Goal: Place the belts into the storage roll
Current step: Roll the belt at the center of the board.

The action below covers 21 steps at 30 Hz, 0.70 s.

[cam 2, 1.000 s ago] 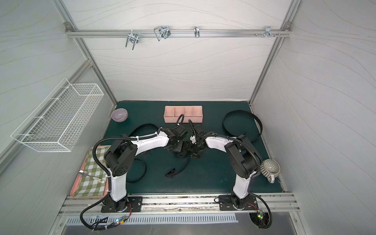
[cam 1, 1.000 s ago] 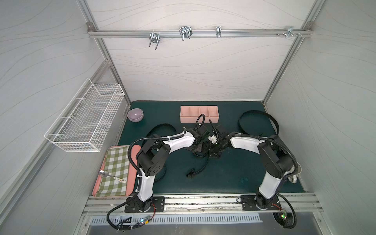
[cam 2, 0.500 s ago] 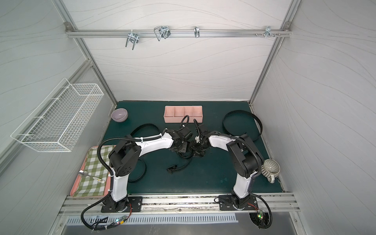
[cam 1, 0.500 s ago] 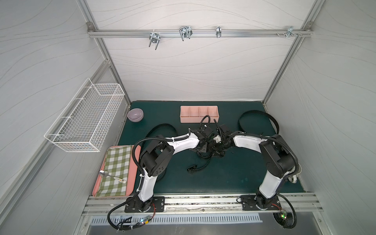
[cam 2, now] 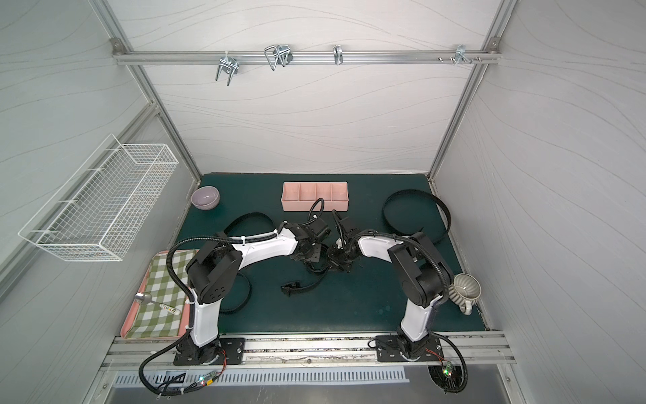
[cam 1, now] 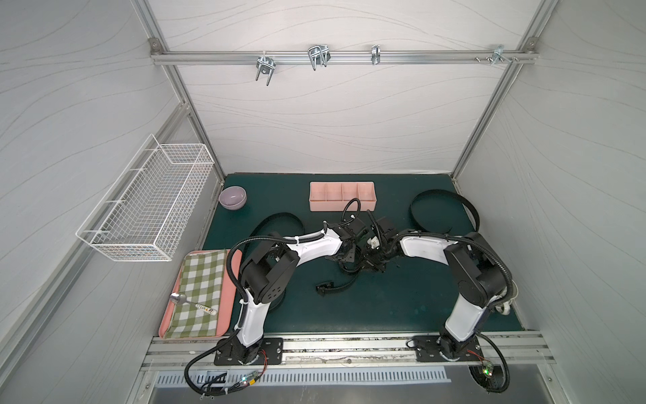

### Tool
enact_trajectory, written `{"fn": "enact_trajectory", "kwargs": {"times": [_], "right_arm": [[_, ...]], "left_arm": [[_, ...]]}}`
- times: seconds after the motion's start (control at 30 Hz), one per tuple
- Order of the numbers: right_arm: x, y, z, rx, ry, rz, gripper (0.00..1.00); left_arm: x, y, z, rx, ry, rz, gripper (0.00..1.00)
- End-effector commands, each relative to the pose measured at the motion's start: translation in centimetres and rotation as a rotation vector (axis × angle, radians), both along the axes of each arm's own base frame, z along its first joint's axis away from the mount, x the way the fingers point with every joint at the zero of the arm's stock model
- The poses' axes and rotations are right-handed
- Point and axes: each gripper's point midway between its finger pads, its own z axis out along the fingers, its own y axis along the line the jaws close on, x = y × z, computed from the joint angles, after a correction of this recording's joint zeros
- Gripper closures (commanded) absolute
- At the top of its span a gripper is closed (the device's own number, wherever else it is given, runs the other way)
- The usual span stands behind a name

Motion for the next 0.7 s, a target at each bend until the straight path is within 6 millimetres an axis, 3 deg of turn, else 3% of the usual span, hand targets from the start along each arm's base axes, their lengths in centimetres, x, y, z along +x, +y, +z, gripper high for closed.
{"fn": "enact_trajectory", "kwargs": {"times": [0.0,0.1,0.17,0.43,0.53,0.67], "right_arm": [[-1.0,1.0,0.0,0.009,0.022,0.059,0.81],[-1.2,0.6,-0.1,-0.012,0.017,0.083,0.96],[-1.5,0.3,0.0,-0.028,0.011,0.103,1.00],[-2.2,-1.5,0.9,-0.080,-0.044,0.175,1.00],[-2.3,-2.3,1.3,-0.101,-0.064,0.187,1.00],[-2.1,-3.2,1.6,-0.122,-0.077,0.207,1.00]], "left_arm": [[-5.9,-0.9,-6.0,-0.041,0.242,-0.014,1.00],[-6.6,-0.9,-5.9,-0.073,0.253,-0.015,1.00],[-6.8,-1.1,-5.0,-0.108,0.248,-0.021,0.96],[-5.8,-1.0,3.5,-0.234,0.073,-0.043,0.37],[-5.9,0.1,5.6,-0.248,0.019,-0.028,0.28],[-7.1,2.1,6.1,-0.271,-0.015,0.011,0.25]]}}
